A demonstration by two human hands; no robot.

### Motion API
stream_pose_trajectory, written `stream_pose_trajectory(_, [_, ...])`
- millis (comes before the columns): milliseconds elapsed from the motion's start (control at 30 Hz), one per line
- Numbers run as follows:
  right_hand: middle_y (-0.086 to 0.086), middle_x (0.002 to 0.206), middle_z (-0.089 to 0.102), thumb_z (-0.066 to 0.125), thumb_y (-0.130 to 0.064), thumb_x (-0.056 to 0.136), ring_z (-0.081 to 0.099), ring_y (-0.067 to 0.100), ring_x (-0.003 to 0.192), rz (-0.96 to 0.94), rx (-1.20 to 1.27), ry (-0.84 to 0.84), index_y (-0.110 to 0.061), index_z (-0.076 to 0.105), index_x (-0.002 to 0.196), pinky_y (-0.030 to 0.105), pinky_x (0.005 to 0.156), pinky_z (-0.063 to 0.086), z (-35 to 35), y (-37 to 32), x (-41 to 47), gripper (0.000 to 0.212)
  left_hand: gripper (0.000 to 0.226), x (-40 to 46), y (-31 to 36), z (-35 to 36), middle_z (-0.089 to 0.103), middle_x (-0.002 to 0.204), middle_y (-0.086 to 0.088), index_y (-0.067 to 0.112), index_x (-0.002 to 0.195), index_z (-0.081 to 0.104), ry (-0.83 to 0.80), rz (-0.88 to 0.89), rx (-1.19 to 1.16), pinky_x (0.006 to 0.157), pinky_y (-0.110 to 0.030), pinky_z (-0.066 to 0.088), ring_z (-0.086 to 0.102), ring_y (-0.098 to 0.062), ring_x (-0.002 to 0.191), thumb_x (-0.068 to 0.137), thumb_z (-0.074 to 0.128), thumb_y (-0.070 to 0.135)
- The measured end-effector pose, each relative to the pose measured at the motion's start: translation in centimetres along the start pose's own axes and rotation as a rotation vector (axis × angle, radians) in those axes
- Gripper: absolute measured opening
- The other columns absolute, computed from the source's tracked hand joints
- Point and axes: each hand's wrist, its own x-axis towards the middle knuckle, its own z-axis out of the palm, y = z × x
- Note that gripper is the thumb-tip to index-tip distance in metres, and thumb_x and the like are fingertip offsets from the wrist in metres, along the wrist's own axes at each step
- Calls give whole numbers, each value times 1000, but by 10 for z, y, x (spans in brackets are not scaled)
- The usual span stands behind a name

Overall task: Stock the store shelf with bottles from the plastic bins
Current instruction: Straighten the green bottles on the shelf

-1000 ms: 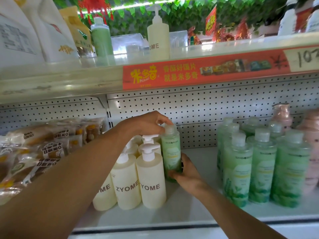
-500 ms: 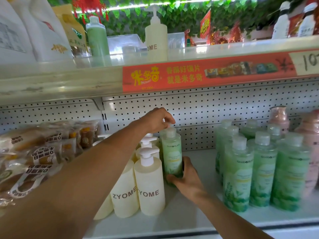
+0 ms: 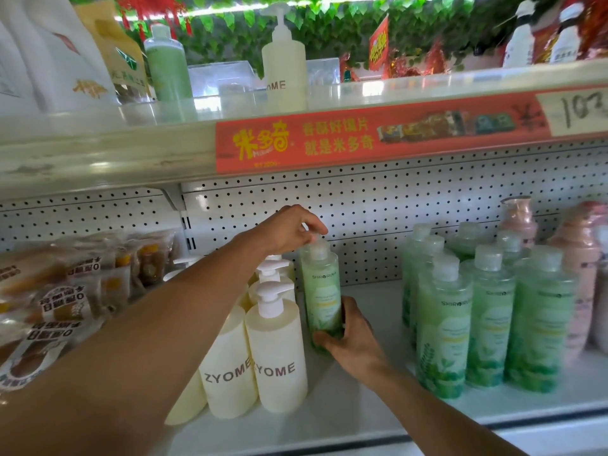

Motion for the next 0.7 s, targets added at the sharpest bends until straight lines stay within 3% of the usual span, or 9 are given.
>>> stream_pose_trajectory(100, [-5,109,61,77,-16,75,60,11,99,6,-4,3,-25,45,117,26,84,52,0,-1,0,53,25,-2,2,-1,66,119,4,23,111,71,-5,-9,2,84,-31,53,64,-13,94,95,57,10])
stream_pose_trajectory(267, [-1,116,57,77,-14,75,58,14,103,17,-15,6,-24,42,123,19,78,48,0,-6,-5,60,30,-12,14,-7,57,135,2,19,127,62,-40,-99,-128,105,-34,43,55,-16,122,98,54,16])
stream_pose_trajectory(400, [1,133,46,73,-17,80,44,18,125,-61,-100,60,-19,36,138,35,105,41,-9,-14,-20,70,31,-29,32,-14,60,131,-1,17,128,61,96,-84,-241,94,-27,44,56,-14,118,97,57,19])
stream_pose_trajectory(533, [5,142,41,63,-19,90,41,20,133,-137,-237,96,-16,27,148,34,107,38,-25,-22,-41,68,29,-52,58,-11,66,119,0,15,123,65,180,22,-250,77,-7,43,59,-10,108,95,61,19])
stream_pose_trajectory(600, [7,144,41,59,-18,93,41,21,134,-183,-260,94,-14,28,148,37,109,38,-33,-26,-52,64,27,-65,72,-6,67,114,2,15,121,66,186,44,-242,82,-8,44,61,-10,106,94,62,19])
stream_pose_trajectory(700, [5,140,47,56,-15,95,49,20,126,-249,-236,98,-16,39,143,39,105,43,-48,-29,-71,51,24,-82,91,8,68,109,4,14,117,68,208,44,-255,93,-20,47,62,-9,103,93,62,15])
